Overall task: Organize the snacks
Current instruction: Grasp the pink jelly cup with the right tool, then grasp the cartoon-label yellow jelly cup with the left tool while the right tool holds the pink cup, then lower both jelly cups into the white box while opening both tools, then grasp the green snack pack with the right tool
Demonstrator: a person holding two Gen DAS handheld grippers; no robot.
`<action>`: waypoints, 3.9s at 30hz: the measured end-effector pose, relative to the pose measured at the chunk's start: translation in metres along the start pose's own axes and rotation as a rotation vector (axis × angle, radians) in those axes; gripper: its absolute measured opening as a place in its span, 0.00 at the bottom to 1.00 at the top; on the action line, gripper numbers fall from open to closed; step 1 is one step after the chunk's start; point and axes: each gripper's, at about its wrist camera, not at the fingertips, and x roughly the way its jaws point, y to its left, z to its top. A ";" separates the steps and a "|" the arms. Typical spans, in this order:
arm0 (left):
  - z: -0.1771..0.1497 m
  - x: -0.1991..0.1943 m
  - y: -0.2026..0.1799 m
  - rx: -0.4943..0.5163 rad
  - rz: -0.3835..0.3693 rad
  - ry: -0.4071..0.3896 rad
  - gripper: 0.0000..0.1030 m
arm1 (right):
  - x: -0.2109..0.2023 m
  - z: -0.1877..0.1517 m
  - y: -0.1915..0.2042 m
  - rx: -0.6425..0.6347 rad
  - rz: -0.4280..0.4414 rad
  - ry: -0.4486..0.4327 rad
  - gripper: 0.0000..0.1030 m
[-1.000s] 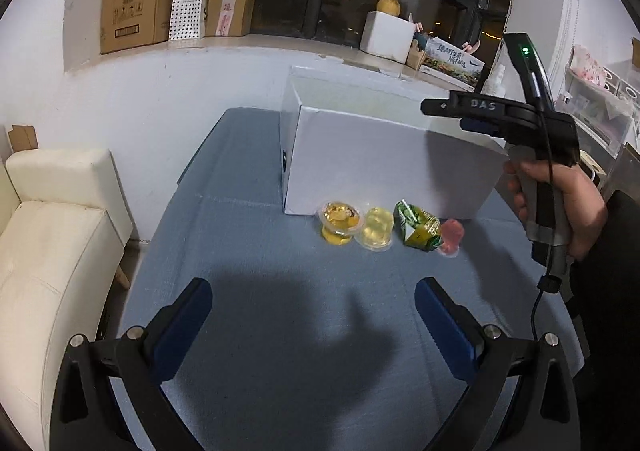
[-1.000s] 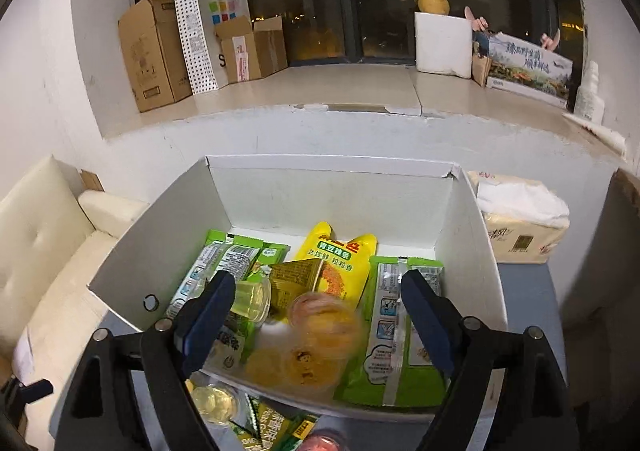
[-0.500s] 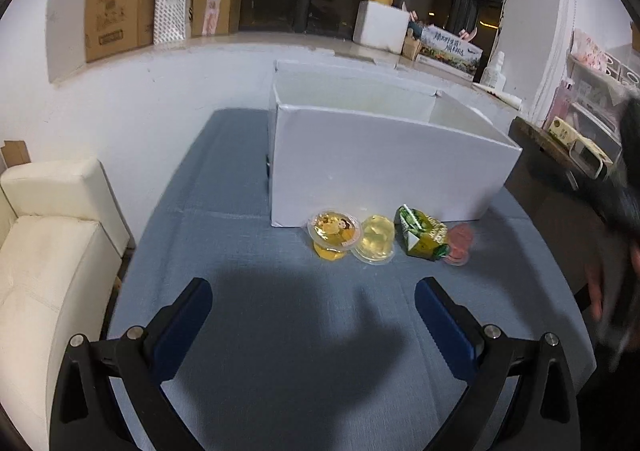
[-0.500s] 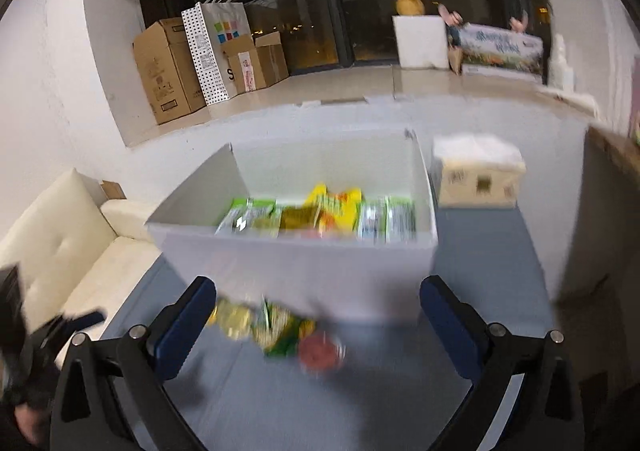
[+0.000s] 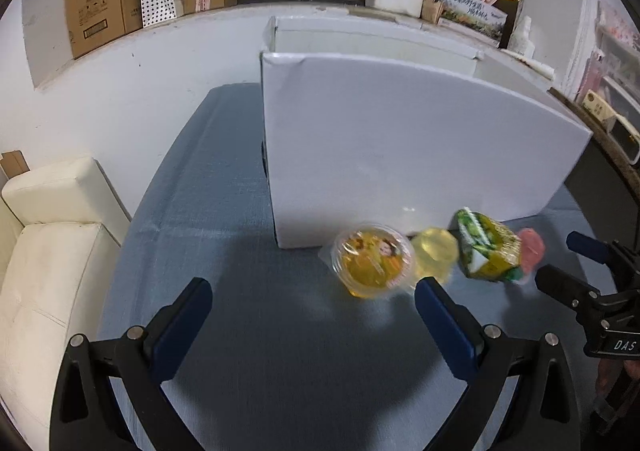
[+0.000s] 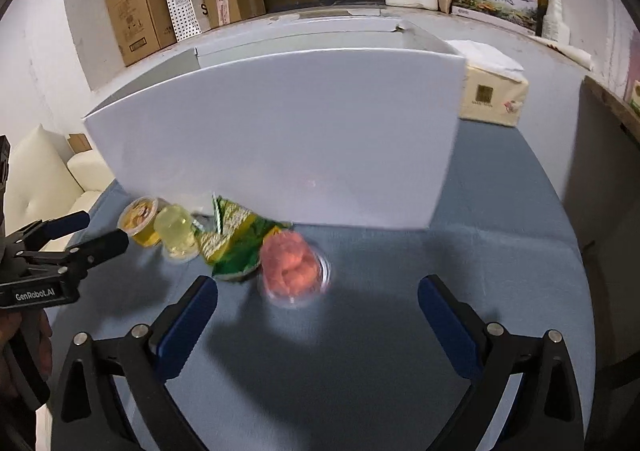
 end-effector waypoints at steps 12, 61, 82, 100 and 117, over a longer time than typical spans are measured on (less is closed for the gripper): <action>0.009 0.023 -0.013 0.046 -0.043 0.036 0.47 | 0.014 0.004 0.004 -0.007 0.060 0.030 0.38; 0.128 -0.008 -0.042 0.106 -0.064 -0.067 1.00 | -0.050 0.115 -0.034 0.059 0.065 -0.184 0.74; 0.012 -0.094 -0.038 0.063 -0.053 -0.152 1.00 | -0.083 -0.009 0.008 0.004 0.167 -0.159 1.00; -0.030 -0.052 0.000 -0.021 0.040 -0.060 1.00 | 0.029 0.017 0.038 -0.094 0.150 0.044 1.00; -0.031 -0.043 -0.009 -0.015 0.009 -0.042 1.00 | 0.007 0.011 0.024 -0.086 0.179 -0.011 0.49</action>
